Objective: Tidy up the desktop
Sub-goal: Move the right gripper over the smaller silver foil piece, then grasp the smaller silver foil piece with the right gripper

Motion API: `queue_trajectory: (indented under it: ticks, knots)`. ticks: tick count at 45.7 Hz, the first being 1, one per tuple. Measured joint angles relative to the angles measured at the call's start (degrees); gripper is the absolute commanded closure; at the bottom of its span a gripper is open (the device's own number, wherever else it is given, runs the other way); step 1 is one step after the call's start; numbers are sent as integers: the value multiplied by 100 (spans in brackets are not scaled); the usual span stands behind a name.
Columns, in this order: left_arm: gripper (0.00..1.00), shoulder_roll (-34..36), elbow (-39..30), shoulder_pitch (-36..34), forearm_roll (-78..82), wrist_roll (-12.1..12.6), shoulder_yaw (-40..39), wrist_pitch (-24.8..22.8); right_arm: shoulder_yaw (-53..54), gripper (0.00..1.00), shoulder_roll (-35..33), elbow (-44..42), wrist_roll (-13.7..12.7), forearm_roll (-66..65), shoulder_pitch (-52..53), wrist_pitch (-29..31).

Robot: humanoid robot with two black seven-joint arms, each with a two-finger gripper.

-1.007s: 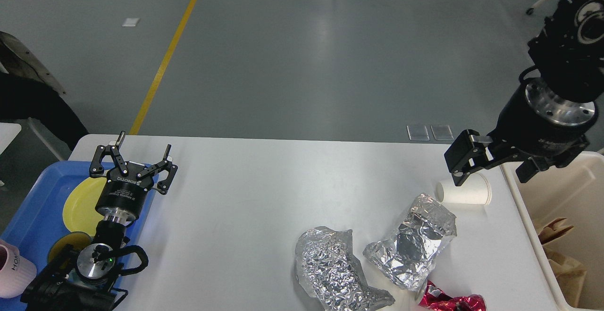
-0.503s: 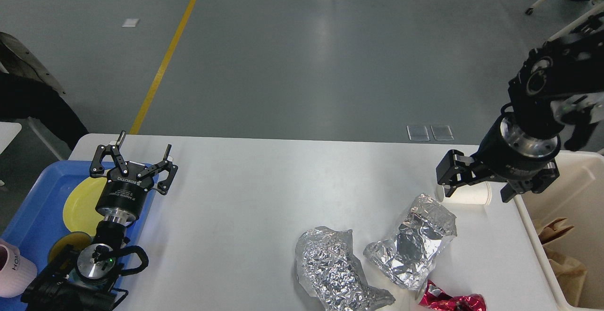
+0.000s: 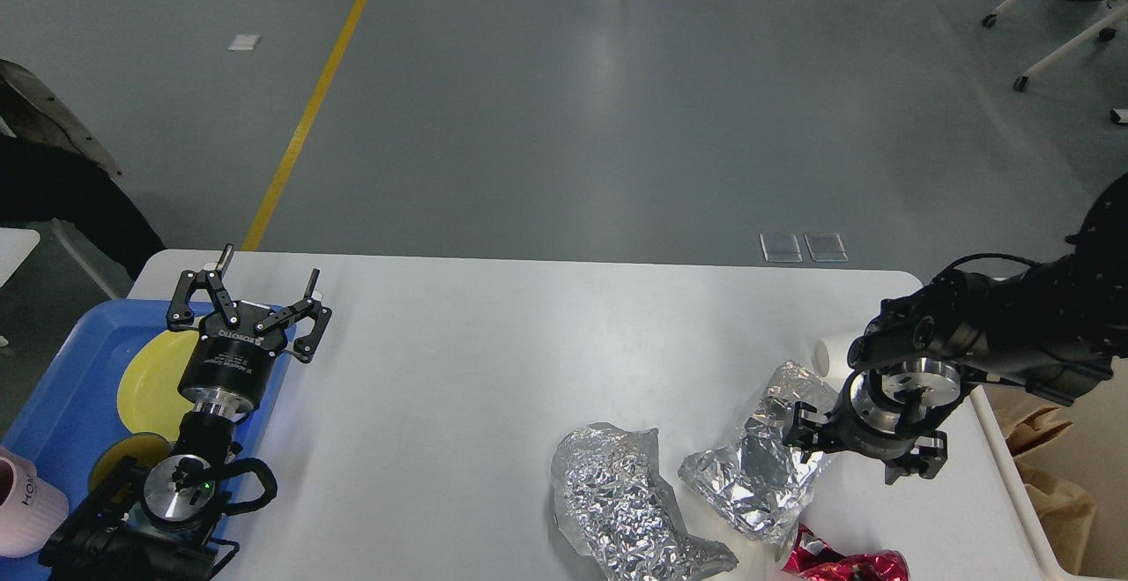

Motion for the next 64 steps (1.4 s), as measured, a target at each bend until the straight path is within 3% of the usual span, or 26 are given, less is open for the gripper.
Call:
queue_trajectory:
  ticks: [5,11,13,18,21,35,64]
  knots:
    - [3,-1,0,0,0,6,0,0,75,9,65,-451,-1,78,-395,-27]
    - [3,-2,0,0,0,8,0,0,200,23,170,-899,0,98,-774,-35]
    - [3,-2,0,0,0,8,1,-1,242,36,196,-984,-1,99,-861,-36]
    - [3,-2,1,0,0,8,1,-1,306,82,224,-1069,0,100,-1004,-46]
    - [3,-1,1,0,0,8,2,-1,318,100,227,-1082,0,100,-1061,-51]
    - [3,0,1,0,0,5,7,-4,359,100,244,-1116,8,493,-1215,-463]
    - [3,0,1,0,0,2,7,-4,613,100,335,-1023,6,896,-976,-355]
